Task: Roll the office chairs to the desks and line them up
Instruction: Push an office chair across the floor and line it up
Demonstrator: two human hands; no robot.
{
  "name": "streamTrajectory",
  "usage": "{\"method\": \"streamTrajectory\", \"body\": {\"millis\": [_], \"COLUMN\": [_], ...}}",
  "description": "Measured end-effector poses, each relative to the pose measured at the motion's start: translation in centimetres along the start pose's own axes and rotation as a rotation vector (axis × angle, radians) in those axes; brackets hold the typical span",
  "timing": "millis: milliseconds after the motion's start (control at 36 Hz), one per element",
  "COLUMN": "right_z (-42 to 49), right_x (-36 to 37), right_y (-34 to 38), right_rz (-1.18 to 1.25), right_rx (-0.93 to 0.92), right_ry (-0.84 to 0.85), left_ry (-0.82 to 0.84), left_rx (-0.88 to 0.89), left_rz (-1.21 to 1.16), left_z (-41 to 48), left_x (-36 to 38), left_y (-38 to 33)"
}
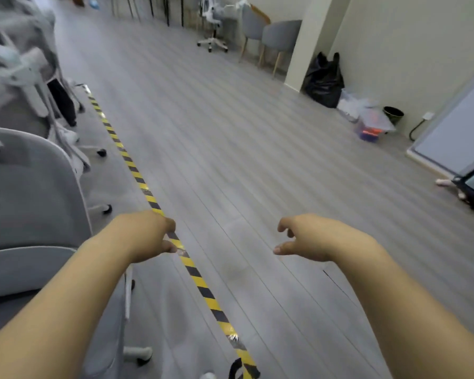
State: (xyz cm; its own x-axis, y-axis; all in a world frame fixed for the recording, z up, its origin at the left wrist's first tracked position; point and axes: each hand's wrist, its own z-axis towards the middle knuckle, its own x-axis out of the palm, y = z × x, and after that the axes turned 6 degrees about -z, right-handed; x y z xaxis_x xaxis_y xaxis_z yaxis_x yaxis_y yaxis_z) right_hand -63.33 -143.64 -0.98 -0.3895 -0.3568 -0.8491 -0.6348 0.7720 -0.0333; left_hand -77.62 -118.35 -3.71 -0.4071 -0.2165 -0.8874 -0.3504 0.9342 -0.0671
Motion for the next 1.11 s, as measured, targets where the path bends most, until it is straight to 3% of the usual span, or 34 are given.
{"method": "streamTrajectory", "body": {"millis": [556, 806, 1111], "right_z": [29.7, 38.9, 44.7], "right_x": [-18.9, -26.4, -28.3], "right_y": [6.3, 15.2, 30.7], "right_rz": [-0.307, -0.544, -0.698], "right_rx": [-0.445, -0.734, -1.055], "right_ry": [-0.012, -0.045, -0.044], "left_ry": [-0.109, -0.174, -0.372], "left_rx": [-0.480, -0.777, -1.092], "left_rz": [-0.237, -0.370, -0.386], "left_z": [13.6, 14.9, 14.1], "left_x": [-8.2, -11.0, -12.1], "left_y": [10.2, 14.4, 21.6]}}
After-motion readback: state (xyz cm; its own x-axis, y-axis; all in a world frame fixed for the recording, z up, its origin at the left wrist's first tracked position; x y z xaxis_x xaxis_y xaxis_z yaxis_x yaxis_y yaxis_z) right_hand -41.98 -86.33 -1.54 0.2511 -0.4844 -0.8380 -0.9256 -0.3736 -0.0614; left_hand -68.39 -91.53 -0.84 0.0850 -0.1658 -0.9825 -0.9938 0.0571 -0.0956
